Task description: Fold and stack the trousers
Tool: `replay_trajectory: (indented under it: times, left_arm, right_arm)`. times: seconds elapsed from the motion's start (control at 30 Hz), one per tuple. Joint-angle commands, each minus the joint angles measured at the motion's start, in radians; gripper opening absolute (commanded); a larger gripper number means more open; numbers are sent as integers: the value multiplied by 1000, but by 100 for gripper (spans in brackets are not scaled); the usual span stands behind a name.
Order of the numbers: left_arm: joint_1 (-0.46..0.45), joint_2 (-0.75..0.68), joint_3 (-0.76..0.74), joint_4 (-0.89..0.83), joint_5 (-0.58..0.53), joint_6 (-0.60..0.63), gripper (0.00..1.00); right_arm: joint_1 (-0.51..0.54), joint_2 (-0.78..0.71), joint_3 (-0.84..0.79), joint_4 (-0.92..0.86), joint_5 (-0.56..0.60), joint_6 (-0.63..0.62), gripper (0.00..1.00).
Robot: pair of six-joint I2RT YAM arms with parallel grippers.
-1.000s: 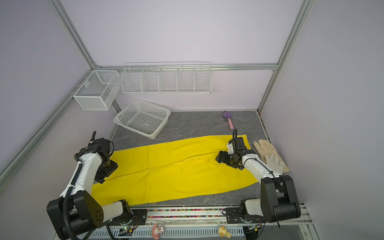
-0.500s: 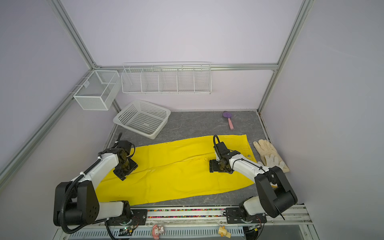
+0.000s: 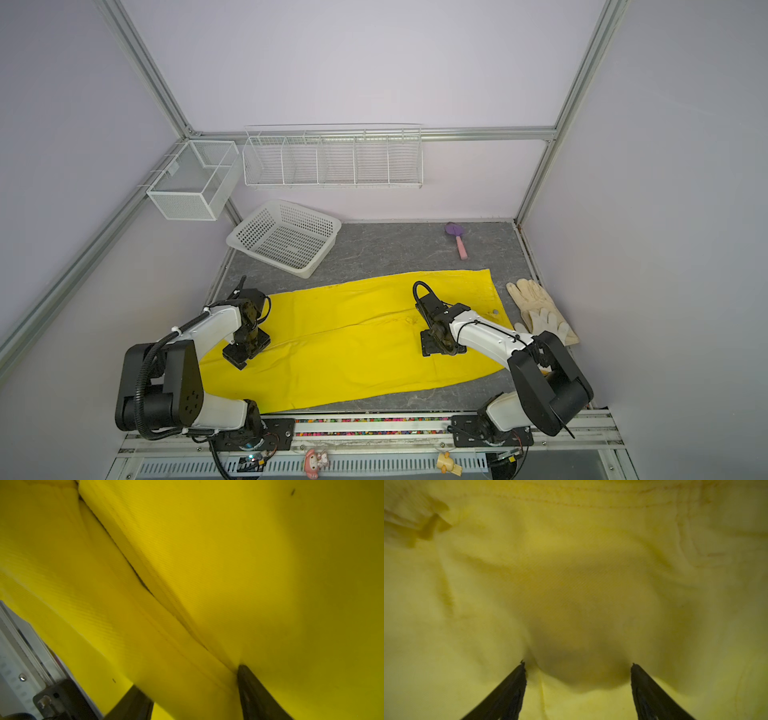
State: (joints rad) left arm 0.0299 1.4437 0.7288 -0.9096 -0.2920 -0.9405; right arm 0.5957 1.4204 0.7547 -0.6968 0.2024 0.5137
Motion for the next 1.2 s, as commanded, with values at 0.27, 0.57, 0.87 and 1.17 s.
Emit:
replay_trajectory:
  times: [0.27, 0.57, 0.87, 1.17]
  left_arm:
    - [45, -59, 68, -89, -6, 48, 68]
    - [45, -34, 302, -105, 106, -11, 71]
    - [88, 306, 574, -175, 37, -259, 73]
    - [153, 475, 709, -139, 41, -313, 74]
  right_arm:
    - [-247, -109, 141, -98, -17, -62, 84]
    - [-439, 114, 399, -61, -76, -24, 88]
    - [-486, 335, 609, -83, -87, 174, 89]
    - [-489, 487, 735, -79, -87, 252, 89]
